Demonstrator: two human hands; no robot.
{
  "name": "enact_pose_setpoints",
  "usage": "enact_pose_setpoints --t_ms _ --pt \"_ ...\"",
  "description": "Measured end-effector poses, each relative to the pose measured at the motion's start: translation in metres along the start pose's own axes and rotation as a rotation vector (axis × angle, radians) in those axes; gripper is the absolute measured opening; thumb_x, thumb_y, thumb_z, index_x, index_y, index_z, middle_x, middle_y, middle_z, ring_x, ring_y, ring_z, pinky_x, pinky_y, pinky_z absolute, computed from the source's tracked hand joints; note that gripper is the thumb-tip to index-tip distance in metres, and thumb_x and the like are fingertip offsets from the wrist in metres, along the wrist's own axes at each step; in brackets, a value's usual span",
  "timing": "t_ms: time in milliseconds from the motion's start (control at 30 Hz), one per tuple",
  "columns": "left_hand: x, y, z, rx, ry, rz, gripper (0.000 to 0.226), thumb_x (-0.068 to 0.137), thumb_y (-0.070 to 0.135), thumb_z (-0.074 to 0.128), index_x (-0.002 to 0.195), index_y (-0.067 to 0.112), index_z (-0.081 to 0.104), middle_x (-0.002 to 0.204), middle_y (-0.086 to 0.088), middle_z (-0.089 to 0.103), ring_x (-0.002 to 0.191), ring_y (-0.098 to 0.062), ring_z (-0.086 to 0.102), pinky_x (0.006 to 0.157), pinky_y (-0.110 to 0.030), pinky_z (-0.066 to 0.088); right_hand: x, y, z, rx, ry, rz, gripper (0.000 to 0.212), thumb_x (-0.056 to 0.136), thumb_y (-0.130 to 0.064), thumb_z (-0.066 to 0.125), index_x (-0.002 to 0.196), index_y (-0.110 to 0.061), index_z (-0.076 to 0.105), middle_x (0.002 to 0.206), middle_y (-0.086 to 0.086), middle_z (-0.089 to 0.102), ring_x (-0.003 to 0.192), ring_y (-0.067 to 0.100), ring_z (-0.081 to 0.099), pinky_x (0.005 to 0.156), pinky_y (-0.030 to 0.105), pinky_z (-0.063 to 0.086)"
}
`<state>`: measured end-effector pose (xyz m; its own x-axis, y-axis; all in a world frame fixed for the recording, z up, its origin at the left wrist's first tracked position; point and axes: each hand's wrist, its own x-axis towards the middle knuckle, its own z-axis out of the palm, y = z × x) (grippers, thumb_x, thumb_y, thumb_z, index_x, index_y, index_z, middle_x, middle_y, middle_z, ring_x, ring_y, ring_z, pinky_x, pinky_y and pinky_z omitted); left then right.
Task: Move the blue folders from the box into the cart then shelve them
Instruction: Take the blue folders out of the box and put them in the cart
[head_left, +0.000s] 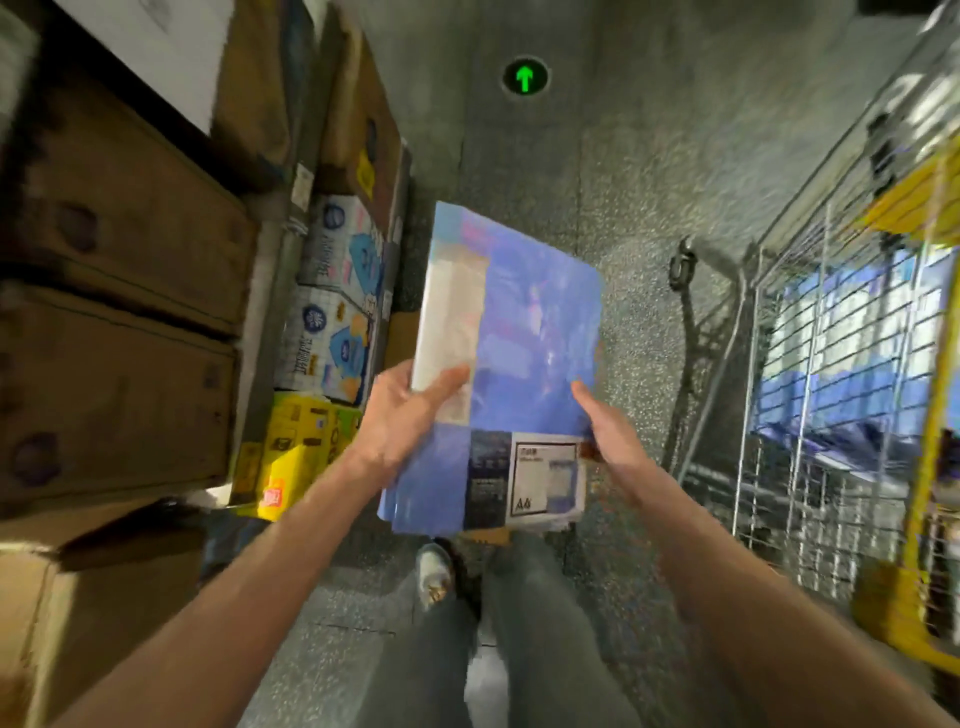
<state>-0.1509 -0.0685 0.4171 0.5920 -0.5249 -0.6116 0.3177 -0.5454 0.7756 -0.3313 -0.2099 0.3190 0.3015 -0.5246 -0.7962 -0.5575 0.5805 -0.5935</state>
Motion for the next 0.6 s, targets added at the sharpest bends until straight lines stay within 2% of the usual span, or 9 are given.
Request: enact_pose_setpoints --t_ms 33,100,200,233,300,367,433,500,600 --pt "-0.012 0.008 -0.004 -0.014 -0.002 0.006 0.027 0.091 0.027 0.073 0.108 0.005 0.072 0.094 -0.008 0.078 0.085 -0.023 0.076 0.071 -0.031 0.061 -0.011 -0.004 -0.006 -0.012 0.002 -0.001 0.04 0.089 -0.058 0.062 0.103 -0.023 0.072 0.119 0.003 0.072 0.105 0.02 0.068 0.101 0.037 0.052" --pt "-0.03 0.021 -0.013 -0.043 -0.004 -0.001 0.029 0.09 0.031 0.074 0.108 0.009 0.071 0.093 -0.007 0.079 0.085 -0.025 0.076 0.074 -0.037 0.062 -0.033 -0.011 -0.015 0.004 0.005 0.028 0.039 0.087 -0.054 0.067 0.102 -0.018 0.073 0.118 0.009 0.071 0.107 0.027 0.068 0.092 0.043 0.056" --pt "-0.055 0.034 -0.024 -0.083 -0.027 0.012 0.034 0.089 0.034 0.074 0.11 0.009 0.069 0.095 -0.009 0.078 0.088 -0.031 0.076 0.076 -0.042 0.062 -0.076 -0.018 -0.025 -0.02 0.022 -0.064 0.064 0.079 -0.069 0.065 0.108 -0.012 0.072 0.108 0.007 0.073 0.098 0.024 0.071 0.078 0.032 0.057" --pt "-0.062 0.037 -0.027 -0.096 -0.034 0.021 0.035 0.089 0.034 0.075 0.11 0.007 0.07 0.095 -0.01 0.078 0.088 -0.032 0.076 0.074 -0.04 0.061 -0.093 -0.022 -0.025 0.005 0.032 -0.093 0.06 0.082 -0.064 0.065 0.11 -0.011 0.071 0.105 0.004 0.074 0.093 0.019 0.072 0.071 0.026 0.057" --pt "-0.081 0.044 -0.032 -0.103 -0.057 0.046 0.038 0.088 0.034 0.076 0.11 0.004 0.07 0.093 -0.011 0.078 0.085 -0.031 0.076 0.07 -0.037 0.061 -0.128 -0.026 -0.025 0.093 0.084 -0.147 0.027 0.094 -0.039 0.064 0.103 -0.015 0.066 0.095 -0.002 0.071 0.073 0.008 0.071 0.051 0.012 0.049" --pt "-0.099 0.046 -0.038 -0.105 -0.068 0.07 0.041 0.086 0.035 0.077 0.109 0.001 0.07 0.091 -0.011 0.078 0.08 -0.029 0.077 0.065 -0.034 0.061 -0.154 -0.026 -0.022 0.175 0.124 -0.193 0.009 0.1 -0.021 0.058 0.095 -0.014 0.061 0.083 -0.005 0.065 0.054 -0.001 0.064 0.042 0.011 0.043" --pt "-0.137 0.04 -0.05 -0.138 -0.09 0.114 0.038 0.087 0.034 0.077 0.107 0.002 0.07 0.088 -0.009 0.078 0.074 -0.024 0.076 0.057 -0.028 0.058 -0.194 -0.017 -0.012 0.205 0.169 -0.291 0.005 0.1 -0.021 0.057 0.098 -0.017 0.059 0.085 -0.008 0.064 0.06 -0.001 0.061 0.048 0.015 0.046" --pt "-0.148 0.037 -0.051 -0.158 -0.092 0.119 0.035 0.089 0.032 0.075 0.106 0.002 0.07 0.086 -0.009 0.078 0.07 -0.022 0.076 0.053 -0.025 0.056 -0.205 -0.018 -0.011 0.242 0.205 -0.314 0.01 0.098 -0.025 0.06 0.103 -0.016 0.061 0.1 -0.003 0.07 0.077 0.005 0.063 0.061 0.023 0.047" --pt "-0.184 0.032 -0.059 -0.148 -0.122 0.151 0.035 0.09 0.032 0.073 0.107 0.001 0.069 0.087 -0.01 0.078 0.069 -0.021 0.075 0.052 -0.025 0.056 -0.245 -0.001 -0.008 0.247 0.224 -0.34 0.017 0.098 -0.028 0.059 0.107 -0.015 0.062 0.099 -0.003 0.07 0.081 0.009 0.065 0.06 0.022 0.047"
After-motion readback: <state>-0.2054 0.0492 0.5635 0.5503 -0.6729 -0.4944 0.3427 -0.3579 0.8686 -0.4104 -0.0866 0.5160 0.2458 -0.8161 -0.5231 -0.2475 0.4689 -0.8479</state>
